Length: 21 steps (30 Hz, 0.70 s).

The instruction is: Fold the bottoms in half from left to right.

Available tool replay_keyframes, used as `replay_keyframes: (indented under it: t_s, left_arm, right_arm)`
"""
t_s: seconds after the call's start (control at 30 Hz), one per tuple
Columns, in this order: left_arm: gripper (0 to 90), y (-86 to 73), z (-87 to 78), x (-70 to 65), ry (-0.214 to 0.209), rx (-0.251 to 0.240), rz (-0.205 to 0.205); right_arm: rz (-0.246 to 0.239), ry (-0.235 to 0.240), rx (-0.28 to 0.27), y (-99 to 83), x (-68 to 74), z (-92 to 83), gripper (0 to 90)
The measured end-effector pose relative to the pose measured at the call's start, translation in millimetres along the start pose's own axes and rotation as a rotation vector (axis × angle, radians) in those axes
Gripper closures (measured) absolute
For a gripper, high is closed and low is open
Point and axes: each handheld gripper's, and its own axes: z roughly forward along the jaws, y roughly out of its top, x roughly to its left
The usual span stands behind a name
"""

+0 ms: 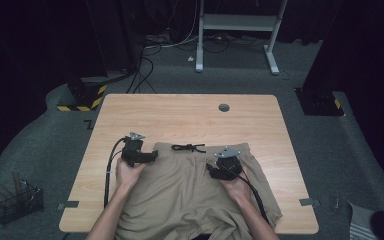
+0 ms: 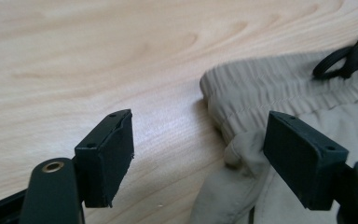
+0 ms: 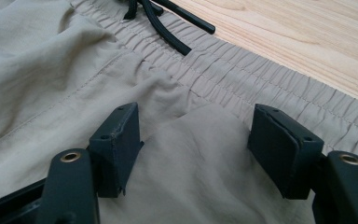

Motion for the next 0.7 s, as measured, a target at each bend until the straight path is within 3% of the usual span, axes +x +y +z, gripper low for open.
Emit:
replay_keyframes:
  t_s: [0.2, 0.27, 0.37, 0.47, 0.7]
  left_arm:
    - [27.4, -1.3, 6.4, -2.2, -0.013, -0.003, 0.020]
    - [27.8, -3.0, 11.3, -3.4, -0.010, 0.029, 0.042]
    - [31.2, -4.3, 12.6, -7.9, 0.009, 0.026, 0.070]
    - [38.7, -4.2, 12.1, -10.1, 0.012, 0.028, 0.095]
    - [67.0, -1.1, 10.3, -13.6, -0.059, 0.055, 0.127]
  right_arm:
    - [0.026, 0.008, 0.001, 1.2, -1.2, 0.6, 31.1]
    - [0.042, 0.008, -0.011, 3.6, 0.8, -0.6, 30.3]
    - [0.045, 0.012, -0.022, 8.3, 2.9, 1.5, 29.1]
    - [0.043, -0.001, -0.013, 9.0, 2.7, 8.4, 28.1]
    - [0.017, -0.020, 0.007, 10.4, 5.9, 10.9, 28.7]
